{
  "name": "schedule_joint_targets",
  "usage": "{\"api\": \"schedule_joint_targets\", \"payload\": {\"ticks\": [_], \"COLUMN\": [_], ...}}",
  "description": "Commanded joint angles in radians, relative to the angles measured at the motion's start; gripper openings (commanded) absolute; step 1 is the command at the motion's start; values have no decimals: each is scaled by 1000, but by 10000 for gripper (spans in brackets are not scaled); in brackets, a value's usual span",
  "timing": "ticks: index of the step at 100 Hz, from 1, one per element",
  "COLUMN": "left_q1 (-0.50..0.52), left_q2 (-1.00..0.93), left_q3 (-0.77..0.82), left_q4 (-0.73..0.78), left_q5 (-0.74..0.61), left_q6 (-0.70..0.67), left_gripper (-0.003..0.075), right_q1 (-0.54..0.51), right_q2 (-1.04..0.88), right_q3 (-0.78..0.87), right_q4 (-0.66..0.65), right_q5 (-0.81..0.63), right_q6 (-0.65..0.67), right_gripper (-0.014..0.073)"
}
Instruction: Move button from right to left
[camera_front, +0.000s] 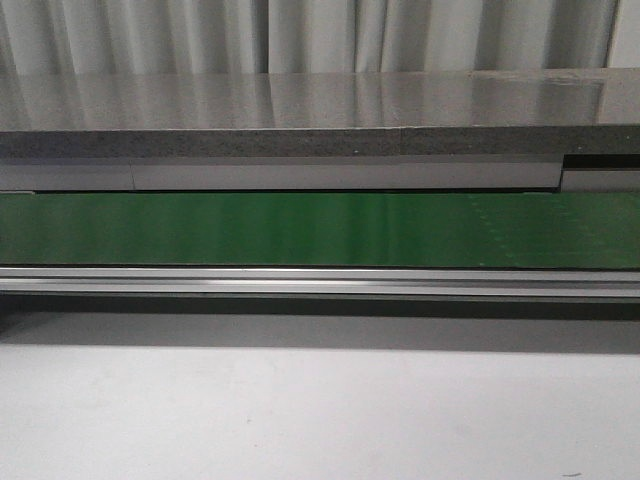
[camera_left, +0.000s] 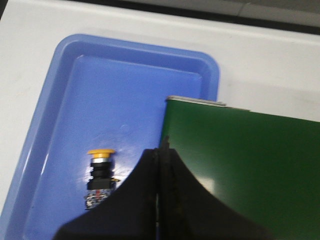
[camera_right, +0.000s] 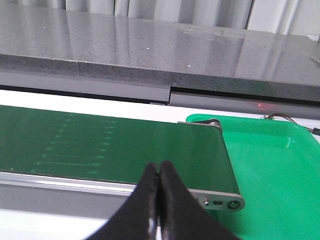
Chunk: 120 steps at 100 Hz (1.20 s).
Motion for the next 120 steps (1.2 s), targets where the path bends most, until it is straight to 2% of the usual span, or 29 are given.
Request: {"api": "schedule_joint_targets", "payload": {"ticks": [1,27,46,88,120], "left_q1": [-51,-243,-333,-342,-342], "left_q2": [-96,-243,-338,-528,-736], "left_q3": [28,194,293,455,704], "left_q4": [-42,-62,-65,-129,-144], "left_q5": [-99,-216,-329,-389,-557], "left_q6": [1,1,1,1,1], "left_gripper": [-20,-20,-20,-20,-20], "right_q1": [-2,-2,-2,-2,-2], "right_q2": [10,10,10,10,10], "right_q3": [-24,-24,-24,-24,-24], "right_q4": [-11,-11,-11,-11,-11], "right_q5": [-83,-83,-83,-83,-83], "right_q6": [-2,-2,-2,-2,-2], "right_gripper": [-60,-60,-60,-60,-60]}}
